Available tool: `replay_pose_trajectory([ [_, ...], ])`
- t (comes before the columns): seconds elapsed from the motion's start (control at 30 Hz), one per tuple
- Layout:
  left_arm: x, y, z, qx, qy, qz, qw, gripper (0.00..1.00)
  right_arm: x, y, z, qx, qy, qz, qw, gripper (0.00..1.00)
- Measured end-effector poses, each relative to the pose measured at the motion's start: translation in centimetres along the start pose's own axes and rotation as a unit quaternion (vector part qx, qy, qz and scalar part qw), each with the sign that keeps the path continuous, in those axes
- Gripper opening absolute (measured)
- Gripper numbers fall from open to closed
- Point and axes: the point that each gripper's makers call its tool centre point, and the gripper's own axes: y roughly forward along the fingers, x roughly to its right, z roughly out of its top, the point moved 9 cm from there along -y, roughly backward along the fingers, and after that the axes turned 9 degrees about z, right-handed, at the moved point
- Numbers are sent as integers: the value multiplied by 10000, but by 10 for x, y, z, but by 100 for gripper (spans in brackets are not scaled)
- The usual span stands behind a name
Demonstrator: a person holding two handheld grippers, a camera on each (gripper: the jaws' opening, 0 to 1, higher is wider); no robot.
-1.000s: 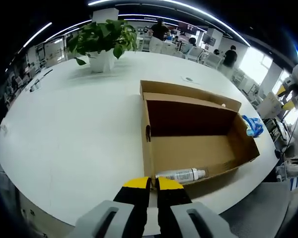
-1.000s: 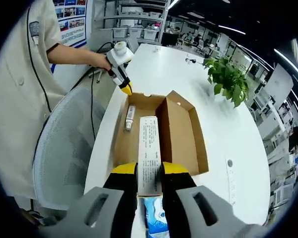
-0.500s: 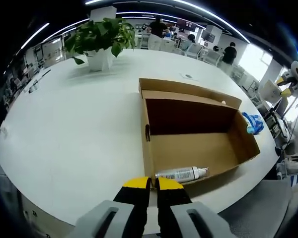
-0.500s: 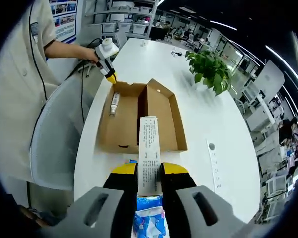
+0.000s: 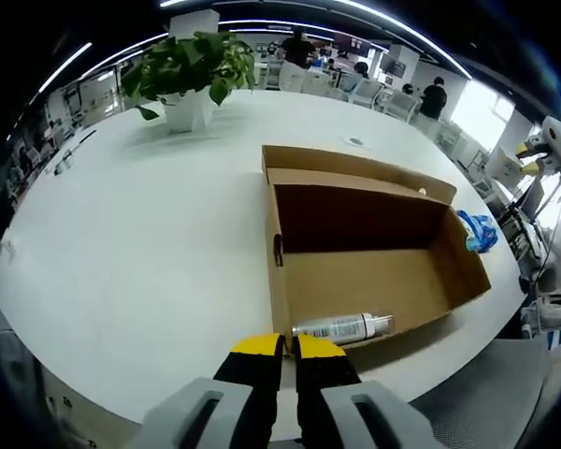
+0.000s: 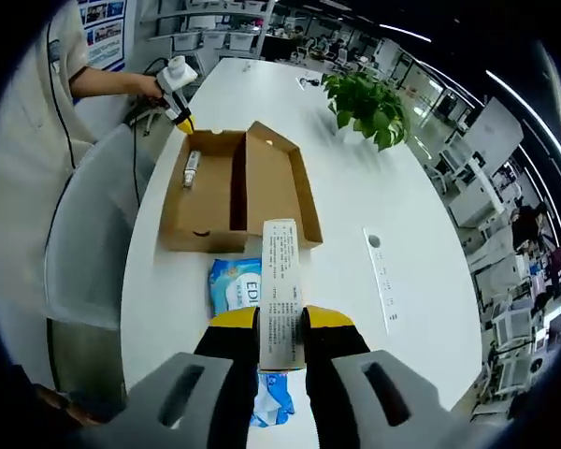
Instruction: Operate the shoe box by opening the lid, removing the specified soft item, and placing it in the target area until the item is outside and the box remains undamaged.
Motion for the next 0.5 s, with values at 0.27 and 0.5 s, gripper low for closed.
replay_pose_trajectory([
  [0.27,1,0,0,55,169,0,9998,4,18,-4,-28,-232,60,-177,9996,15],
  [0.5,-2,0,0,142,147,-84,9998,5,37,1,-57,-437,78,-281,9986,15],
])
